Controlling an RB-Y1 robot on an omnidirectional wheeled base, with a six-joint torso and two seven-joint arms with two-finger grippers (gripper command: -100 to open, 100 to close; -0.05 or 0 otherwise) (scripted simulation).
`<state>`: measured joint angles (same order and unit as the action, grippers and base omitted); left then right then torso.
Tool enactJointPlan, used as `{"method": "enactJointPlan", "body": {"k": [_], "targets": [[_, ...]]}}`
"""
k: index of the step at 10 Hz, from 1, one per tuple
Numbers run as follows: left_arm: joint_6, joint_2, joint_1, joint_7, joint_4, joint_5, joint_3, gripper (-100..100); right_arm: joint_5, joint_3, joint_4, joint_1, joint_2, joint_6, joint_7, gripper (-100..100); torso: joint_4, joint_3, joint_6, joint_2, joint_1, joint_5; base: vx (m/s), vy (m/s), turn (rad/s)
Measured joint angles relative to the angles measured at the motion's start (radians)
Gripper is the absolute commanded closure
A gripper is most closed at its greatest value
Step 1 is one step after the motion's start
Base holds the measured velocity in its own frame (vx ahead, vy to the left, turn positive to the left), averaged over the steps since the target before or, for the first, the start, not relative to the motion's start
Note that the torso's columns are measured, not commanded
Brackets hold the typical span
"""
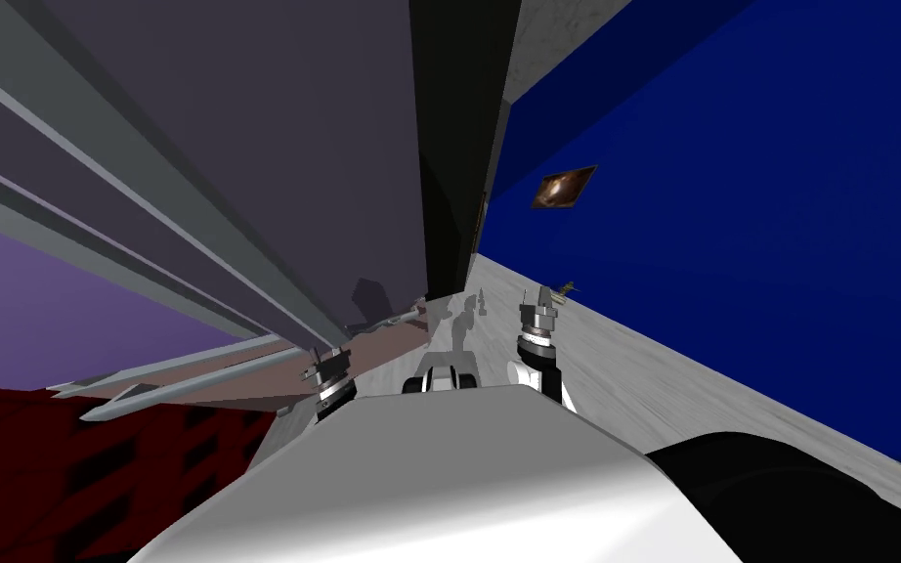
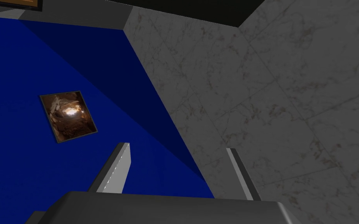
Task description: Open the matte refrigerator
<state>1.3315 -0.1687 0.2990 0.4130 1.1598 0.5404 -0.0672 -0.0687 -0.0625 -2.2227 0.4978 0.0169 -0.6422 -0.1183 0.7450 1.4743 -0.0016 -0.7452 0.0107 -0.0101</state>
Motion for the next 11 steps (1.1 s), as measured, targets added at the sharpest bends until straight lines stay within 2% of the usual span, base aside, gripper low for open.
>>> {"method": "enactJointPlan", "body": {"k": [6, 7, 9, 11], "targets": [[0.072, 0.022, 0.028, 0.012, -0.035, -0.014, 0.026, 100, 0.000, 0.000, 0.000, 0.000, 0.000, 0.000, 0.000, 0, 0.001, -0.004, -0.004, -0.007, -0.002, 0.000, 0.015, 0.003, -0.021], [0.070, 0.025, 0.030, 0.013, -0.039, -0.015, 0.029, -100, 0.000, 0.000, 0.000, 0.000, 0.000, 0.000, 0.000, 0, 0.000, -0.003, -0.003, -0.005, -0.003, 0.001, 0.051, -0.081, 0.025], [0.099, 0.032, 0.040, 0.009, -0.024, -0.004, 0.026, -100, 0.000, 0.000, 0.000, 0.000, 0.000, 0.000, 0.000, 0, -0.006, 0.002, 0.001, 0.006, -0.003, 0.007, 0.026, -0.159, 0.031], [0.112, 0.036, 0.045, 0.003, -0.010, 0.003, 0.023, -100, 0.000, 0.000, 0.000, 0.000, 0.000, 0.000, 0.000, 0, -0.007, 0.002, 0.002, 0.007, -0.014, 0.010, -0.004, -0.054, 0.026]]}}
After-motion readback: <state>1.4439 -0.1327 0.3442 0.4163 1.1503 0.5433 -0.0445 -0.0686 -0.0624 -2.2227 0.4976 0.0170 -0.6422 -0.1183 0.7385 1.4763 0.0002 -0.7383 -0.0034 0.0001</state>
